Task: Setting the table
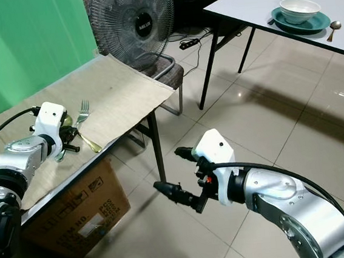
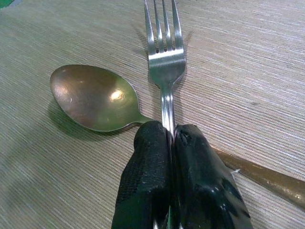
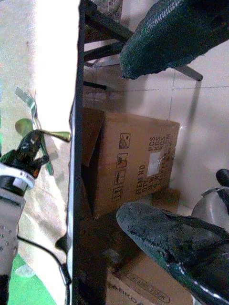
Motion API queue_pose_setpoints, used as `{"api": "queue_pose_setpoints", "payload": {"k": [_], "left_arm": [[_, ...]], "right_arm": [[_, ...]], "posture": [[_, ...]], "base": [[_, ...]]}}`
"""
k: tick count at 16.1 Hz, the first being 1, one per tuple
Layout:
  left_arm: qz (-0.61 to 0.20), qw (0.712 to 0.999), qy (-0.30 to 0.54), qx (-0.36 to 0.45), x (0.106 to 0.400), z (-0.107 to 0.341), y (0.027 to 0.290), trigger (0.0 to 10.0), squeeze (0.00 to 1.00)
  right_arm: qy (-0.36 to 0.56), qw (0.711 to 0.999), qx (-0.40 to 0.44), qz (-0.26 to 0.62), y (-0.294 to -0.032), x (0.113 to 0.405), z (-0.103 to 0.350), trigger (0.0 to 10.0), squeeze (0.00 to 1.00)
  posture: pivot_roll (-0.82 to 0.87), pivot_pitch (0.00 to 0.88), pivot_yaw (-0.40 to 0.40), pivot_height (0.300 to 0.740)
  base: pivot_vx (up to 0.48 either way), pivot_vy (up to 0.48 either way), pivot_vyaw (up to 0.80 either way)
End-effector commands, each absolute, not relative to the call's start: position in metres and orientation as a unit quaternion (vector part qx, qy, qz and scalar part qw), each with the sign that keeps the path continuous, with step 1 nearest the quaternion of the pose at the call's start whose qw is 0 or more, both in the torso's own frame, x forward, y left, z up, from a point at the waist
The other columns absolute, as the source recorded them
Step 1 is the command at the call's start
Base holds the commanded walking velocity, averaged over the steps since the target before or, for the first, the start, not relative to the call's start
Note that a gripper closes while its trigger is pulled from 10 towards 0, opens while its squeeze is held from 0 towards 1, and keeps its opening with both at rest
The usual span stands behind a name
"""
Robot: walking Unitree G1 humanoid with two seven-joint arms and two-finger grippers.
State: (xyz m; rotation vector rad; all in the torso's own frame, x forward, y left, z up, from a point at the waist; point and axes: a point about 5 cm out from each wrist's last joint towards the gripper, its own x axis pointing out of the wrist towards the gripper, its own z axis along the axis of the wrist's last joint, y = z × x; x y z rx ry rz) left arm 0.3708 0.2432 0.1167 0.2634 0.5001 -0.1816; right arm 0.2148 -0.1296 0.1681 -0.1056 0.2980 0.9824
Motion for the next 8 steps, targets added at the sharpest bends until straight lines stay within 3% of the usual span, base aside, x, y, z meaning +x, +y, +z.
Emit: {"api": "queue_pose_setpoints", "payload": {"k": [1, 8], "left_arm": [[-0.092, 0.959, 0.239, 0.123, 0.374, 0.123, 0.243, 0.0, 0.00], [-0.153, 0.958, 0.193, 0.144, 0.377, 0.140, 0.237, 0.0, 0.00]], "right_arm": [[0.128, 0.877, -0.057, 0.460, -0.133, 0.219, 0.173, 10.0, 0.00], [0.116, 0.885, -0.055, 0.448, -0.134, 0.219, 0.172, 10.0, 0.00]], "posture": [[-0.05, 0.012, 0.018, 0.740], [-0.03, 0.000, 0.047, 0.740]], "base": [[0.000, 0.000, 0.00], [0.000, 0.000, 0.00]]}}
